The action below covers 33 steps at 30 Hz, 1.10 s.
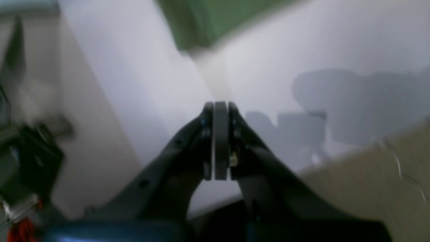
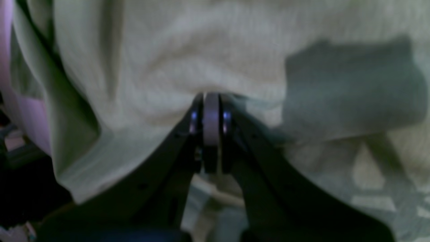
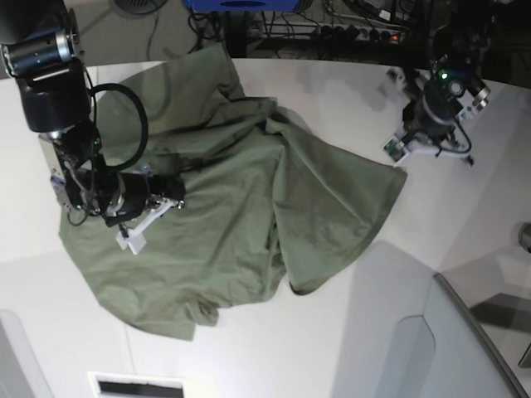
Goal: Layout the t-shirt on the table in an organized manner, then fold the t-shirt properly
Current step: 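Pull the grasped shirt edge away from the right gripper with the left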
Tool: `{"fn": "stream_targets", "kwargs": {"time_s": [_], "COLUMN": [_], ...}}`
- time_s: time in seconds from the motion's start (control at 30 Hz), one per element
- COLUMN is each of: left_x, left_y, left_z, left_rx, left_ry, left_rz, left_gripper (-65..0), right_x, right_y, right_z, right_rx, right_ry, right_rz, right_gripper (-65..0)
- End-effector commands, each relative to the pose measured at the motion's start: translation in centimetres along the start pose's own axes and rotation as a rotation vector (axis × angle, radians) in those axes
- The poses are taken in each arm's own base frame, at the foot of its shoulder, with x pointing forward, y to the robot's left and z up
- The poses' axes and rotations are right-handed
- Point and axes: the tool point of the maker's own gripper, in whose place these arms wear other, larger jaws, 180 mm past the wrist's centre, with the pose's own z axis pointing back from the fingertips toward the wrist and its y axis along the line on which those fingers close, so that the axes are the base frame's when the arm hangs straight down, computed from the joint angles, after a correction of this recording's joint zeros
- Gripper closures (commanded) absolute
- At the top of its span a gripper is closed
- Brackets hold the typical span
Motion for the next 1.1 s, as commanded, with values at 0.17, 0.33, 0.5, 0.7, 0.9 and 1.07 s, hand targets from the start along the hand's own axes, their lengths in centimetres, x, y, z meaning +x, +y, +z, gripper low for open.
{"fn": "stream_targets", "kwargs": {"time_s": [0.17,0.33,0.5,0.7,0.9,1.07], "left_x": [-2.9,2.6,7.0,7.2,8.3,8.0], "left_y": [1.2,3.6,4.7,4.9,4.0,1.2], "left_z": [0.8,0.6,-1.6,-6.6,-9.6,-11.7], "left_rx": [0.036,0.057,0.034,-0.057,-0.092,-0.150], "left_ry": [0.043,-0.105,-0.168,-0.088,-0.132,-0.130], "left_rz": [0.066,0.191,0.300,0.389,0.394,0.368], "left_gripper": [0.0,0.0,-17.8,-5.9,0.0,0.0], "right_x": [3.2,3.0,2.9,2.3,2.2,2.2], "right_y": [0.2,0.4,0.3,0.0,0.1,0.1], "right_z": [1.0,0.9,0.8,0.8,0.7,0.7], "right_rx": [0.004,0.006,0.006,0.001,0.004,0.004], "right_ry": [-0.091,-0.086,-0.080,-0.070,-0.068,-0.070], "right_rz": [0.021,0.024,0.023,0.018,0.017,0.015], "right_gripper": [-2.0,-2.0,-2.0,-1.8,-1.8,-1.8]}}
